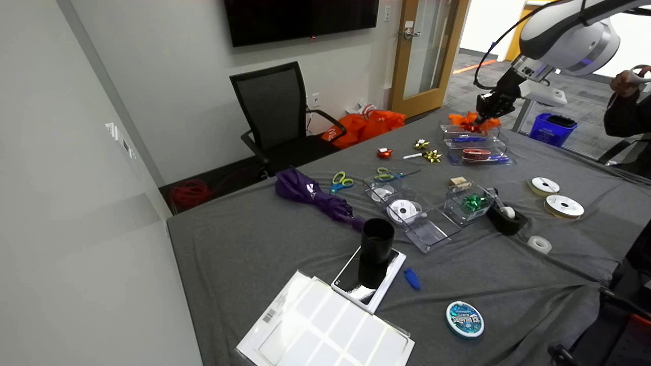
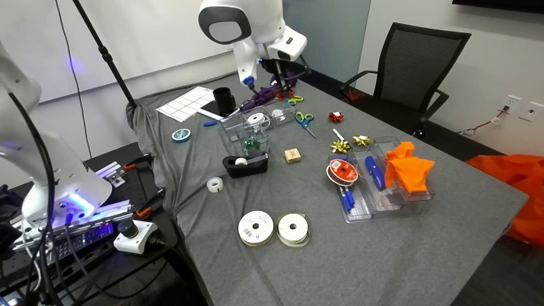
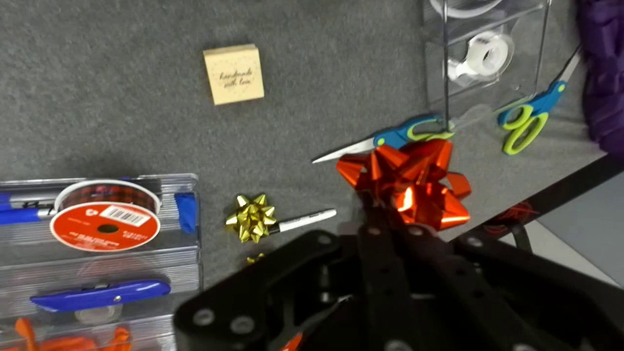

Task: Move the red ribbon to the right tray

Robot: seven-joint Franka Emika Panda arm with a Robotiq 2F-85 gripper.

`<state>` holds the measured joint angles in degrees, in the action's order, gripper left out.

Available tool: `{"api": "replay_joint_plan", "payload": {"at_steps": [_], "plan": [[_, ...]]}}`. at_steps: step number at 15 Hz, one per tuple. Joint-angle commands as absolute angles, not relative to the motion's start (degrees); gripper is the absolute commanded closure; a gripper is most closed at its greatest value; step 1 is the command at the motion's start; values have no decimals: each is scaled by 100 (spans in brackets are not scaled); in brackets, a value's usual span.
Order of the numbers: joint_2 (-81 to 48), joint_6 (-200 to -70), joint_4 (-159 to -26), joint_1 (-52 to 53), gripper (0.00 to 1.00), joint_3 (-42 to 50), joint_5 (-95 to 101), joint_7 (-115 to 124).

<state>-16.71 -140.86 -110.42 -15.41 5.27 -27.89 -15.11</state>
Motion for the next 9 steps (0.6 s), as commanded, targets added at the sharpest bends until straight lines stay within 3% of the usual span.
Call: {"api": "replay_joint_plan", "payload": {"at_steps": [1,9], "plan": [[-2226,-14182,-10424,-1764,100,520,-2855,-1579],[-2194,-14159,-10473,-1793,100,501,-2678,-1470]]}}
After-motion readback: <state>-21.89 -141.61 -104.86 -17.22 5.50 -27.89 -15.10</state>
